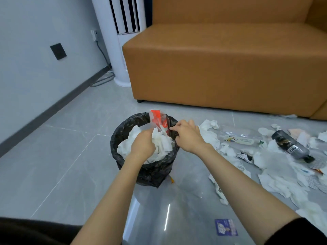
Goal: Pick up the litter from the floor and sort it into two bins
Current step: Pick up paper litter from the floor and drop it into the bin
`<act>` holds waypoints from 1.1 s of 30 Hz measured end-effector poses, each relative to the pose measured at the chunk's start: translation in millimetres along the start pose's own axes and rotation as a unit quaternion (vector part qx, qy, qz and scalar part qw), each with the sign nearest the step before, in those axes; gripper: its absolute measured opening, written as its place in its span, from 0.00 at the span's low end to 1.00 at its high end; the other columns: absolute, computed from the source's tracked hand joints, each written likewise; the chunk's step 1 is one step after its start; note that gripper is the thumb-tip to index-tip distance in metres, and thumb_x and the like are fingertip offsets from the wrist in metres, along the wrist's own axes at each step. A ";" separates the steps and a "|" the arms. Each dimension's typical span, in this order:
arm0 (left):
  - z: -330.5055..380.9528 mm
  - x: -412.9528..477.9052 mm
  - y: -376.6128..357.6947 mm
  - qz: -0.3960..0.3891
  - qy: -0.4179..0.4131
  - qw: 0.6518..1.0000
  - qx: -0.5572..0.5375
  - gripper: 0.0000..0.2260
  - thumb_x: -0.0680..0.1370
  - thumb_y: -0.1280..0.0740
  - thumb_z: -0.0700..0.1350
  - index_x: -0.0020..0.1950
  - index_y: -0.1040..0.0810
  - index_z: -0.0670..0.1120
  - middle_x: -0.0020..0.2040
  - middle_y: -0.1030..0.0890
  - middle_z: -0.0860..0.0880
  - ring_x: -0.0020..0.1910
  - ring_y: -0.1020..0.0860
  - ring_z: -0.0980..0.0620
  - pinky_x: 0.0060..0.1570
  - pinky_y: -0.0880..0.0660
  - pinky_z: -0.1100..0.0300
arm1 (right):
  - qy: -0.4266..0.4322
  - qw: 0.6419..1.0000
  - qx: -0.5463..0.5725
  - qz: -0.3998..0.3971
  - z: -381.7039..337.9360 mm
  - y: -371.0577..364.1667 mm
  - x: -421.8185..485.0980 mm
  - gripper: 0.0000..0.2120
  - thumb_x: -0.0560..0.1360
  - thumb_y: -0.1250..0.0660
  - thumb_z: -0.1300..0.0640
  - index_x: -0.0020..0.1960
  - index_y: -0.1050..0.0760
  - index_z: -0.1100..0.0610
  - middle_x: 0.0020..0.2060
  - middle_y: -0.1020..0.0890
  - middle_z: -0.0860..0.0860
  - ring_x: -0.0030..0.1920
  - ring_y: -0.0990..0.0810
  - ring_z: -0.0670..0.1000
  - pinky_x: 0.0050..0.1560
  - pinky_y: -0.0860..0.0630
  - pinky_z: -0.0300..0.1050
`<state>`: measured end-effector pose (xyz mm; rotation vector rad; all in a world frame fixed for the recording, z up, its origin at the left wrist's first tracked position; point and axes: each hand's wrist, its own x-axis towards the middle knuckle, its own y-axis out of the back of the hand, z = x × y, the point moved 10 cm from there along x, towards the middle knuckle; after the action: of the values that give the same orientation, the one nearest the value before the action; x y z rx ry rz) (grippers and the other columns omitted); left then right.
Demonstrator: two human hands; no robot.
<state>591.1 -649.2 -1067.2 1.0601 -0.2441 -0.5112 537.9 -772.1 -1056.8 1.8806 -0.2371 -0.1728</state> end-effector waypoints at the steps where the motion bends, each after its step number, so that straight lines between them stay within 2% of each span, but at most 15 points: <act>1: 8.4 -1.1 3.9 0.012 -0.012 1.000 -0.011 0.20 0.75 0.42 0.31 0.66 0.28 0.43 0.60 0.22 0.42 0.56 0.24 0.44 0.51 0.26 0.54 | -0.009 1.000 0.012 0.015 6.8 6.2 -6.0 0.24 0.75 0.43 0.64 0.69 0.30 0.49 0.63 0.30 0.50 0.63 0.37 0.56 0.57 0.38 0.46; 6: 56.9 -12.5 5.6 0.030 -0.058 0.997 -0.047 0.22 0.78 0.42 0.34 0.72 0.34 0.44 0.66 0.27 0.42 0.62 0.26 0.42 0.58 0.28 0.52 | -0.081 0.990 0.103 0.058 57.0 21.3 -38.6 0.20 0.76 0.42 0.62 0.67 0.28 0.51 0.64 0.26 0.52 0.64 0.30 0.55 0.63 0.31 0.51; 8: 79.4 -17.6 -0.8 0.032 -0.088 0.995 -0.046 0.22 0.78 0.41 0.36 0.72 0.34 0.44 0.69 0.28 0.43 0.65 0.29 0.43 0.62 0.30 0.52 | -0.123 0.982 0.132 0.052 83.7 19.4 -55.6 0.20 0.75 0.42 0.63 0.65 0.27 0.52 0.62 0.24 0.51 0.63 0.27 0.54 0.62 0.29 0.50; 13: 120.3 -30.4 -45.1 0.000 -0.136 0.989 -0.055 0.21 0.79 0.41 0.37 0.72 0.33 0.45 0.69 0.29 0.43 0.67 0.31 0.45 0.64 0.33 0.55 | -0.220 0.961 0.164 0.017 158.8 -5.0 -106.4 0.20 0.74 0.41 0.64 0.64 0.26 0.53 0.61 0.22 0.51 0.62 0.25 0.52 0.60 0.28 0.45; 19: 133.6 -48.8 -135.9 -0.119 -0.136 0.983 -0.036 0.20 0.80 0.42 0.39 0.73 0.36 0.45 0.72 0.33 0.45 0.70 0.34 0.48 0.67 0.38 0.59 | -0.314 0.935 0.128 -0.103 228.1 -68.7 -183.9 0.21 0.75 0.38 0.61 0.68 0.30 0.55 0.65 0.27 0.56 0.63 0.27 0.55 0.58 0.29 0.42; 23: 131.1 -72.0 -197.8 -0.196 -0.135 0.971 -0.009 0.20 0.80 0.42 0.39 0.72 0.34 0.45 0.70 0.31 0.44 0.69 0.33 0.47 0.66 0.36 0.59 | -0.389 0.902 0.098 -0.162 259.2 -115.3 -246.7 0.29 0.74 0.34 0.52 0.73 0.40 0.49 0.67 0.34 0.58 0.67 0.31 0.59 0.67 0.35 0.49; 25: 130.8 -88.0 -224.0 -0.237 -0.145 0.961 0.011 0.20 0.79 0.43 0.40 0.72 0.35 0.46 0.71 0.32 0.44 0.69 0.33 0.46 0.67 0.36 0.59 | -0.385 0.905 0.087 -0.159 261.6 -128.8 -265.5 0.33 0.74 0.34 0.50 0.74 0.45 0.48 0.67 0.35 0.58 0.68 0.33 0.59 0.68 0.38 0.49; 28: 133.4 -106.6 -257.1 -0.279 -0.153 0.948 0.022 0.22 0.79 0.43 0.39 0.73 0.36 0.47 0.71 0.35 0.45 0.69 0.34 0.46 0.67 0.36 0.57 | -0.359 0.913 0.120 -0.153 258.0 -148.1 -280.4 0.35 0.73 0.34 0.55 0.75 0.45 0.48 0.71 0.38 0.56 0.72 0.37 0.55 0.70 0.43 0.45; 30: 137.5 -111.5 -272.2 -0.287 -0.163 0.944 0.027 0.24 0.78 0.43 0.38 0.75 0.40 0.47 0.74 0.40 0.46 0.72 0.38 0.47 0.70 0.38 0.54 | -0.347 0.917 0.125 -0.148 258.0 -157.2 -284.3 0.33 0.72 0.33 0.56 0.74 0.42 0.48 0.72 0.39 0.54 0.71 0.38 0.56 0.69 0.44 0.44; 33: 142.7 -105.8 -285.2 -0.277 -0.173 0.944 0.050 0.27 0.80 0.43 0.38 0.77 0.48 0.50 0.78 0.51 0.48 0.76 0.49 0.48 0.72 0.42 0.52 | -0.328 0.931 0.104 -0.119 258.1 -155.6 -278.1 0.26 0.71 0.33 0.55 0.68 0.34 0.47 0.68 0.35 0.52 0.64 0.32 0.58 0.65 0.37 0.45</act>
<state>358.5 -815.0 -1244.2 1.1333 -0.2824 -1.2107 219.6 -892.4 -1285.6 2.0028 -0.4948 -0.9840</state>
